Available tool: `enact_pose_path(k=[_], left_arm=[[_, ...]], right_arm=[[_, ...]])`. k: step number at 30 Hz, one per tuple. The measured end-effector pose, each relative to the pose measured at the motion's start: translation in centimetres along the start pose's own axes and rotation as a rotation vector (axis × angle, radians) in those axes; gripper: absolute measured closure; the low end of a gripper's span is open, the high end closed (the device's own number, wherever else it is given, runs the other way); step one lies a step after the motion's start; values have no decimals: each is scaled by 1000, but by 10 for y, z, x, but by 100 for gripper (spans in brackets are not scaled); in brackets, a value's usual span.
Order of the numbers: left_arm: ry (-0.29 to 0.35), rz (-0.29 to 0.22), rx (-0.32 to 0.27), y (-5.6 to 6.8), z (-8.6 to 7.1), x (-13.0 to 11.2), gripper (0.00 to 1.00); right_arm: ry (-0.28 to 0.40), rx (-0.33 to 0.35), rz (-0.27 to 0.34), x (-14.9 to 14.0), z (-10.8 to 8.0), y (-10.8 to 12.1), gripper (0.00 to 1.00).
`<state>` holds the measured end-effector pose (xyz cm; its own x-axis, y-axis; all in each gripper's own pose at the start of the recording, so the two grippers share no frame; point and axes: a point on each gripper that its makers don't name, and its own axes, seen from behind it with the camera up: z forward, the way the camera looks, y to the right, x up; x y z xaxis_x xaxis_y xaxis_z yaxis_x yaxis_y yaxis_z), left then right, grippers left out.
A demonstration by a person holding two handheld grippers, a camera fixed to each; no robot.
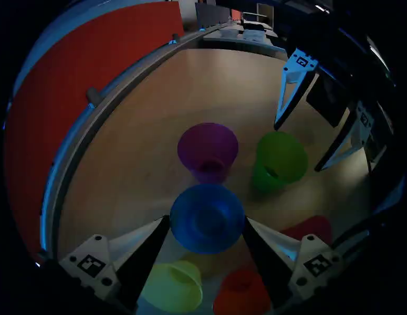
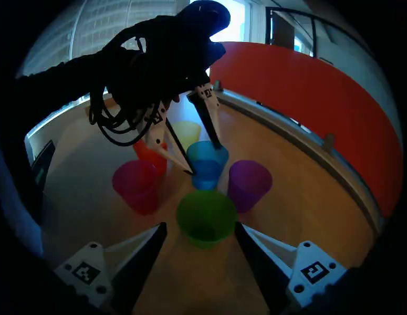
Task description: Pour water
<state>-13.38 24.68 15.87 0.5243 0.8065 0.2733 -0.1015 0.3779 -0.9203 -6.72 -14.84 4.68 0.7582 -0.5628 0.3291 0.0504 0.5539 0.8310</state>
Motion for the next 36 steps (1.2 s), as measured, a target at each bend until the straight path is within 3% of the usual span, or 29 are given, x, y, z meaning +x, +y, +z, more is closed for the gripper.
enact_pose_path(k=[9, 26, 36], left_arm=[[19, -27, -23, 3, 2, 2, 10], [54, -60, -19, 1, -2, 6, 11], [123, -81, -11, -4, -15, 21, 11]], right_arm=[[-1, -2, 7, -2, 0, 1, 0], [3, -9, 19, -1, -3, 4, 0], [8, -12, 25, 1, -6, 4, 0]])
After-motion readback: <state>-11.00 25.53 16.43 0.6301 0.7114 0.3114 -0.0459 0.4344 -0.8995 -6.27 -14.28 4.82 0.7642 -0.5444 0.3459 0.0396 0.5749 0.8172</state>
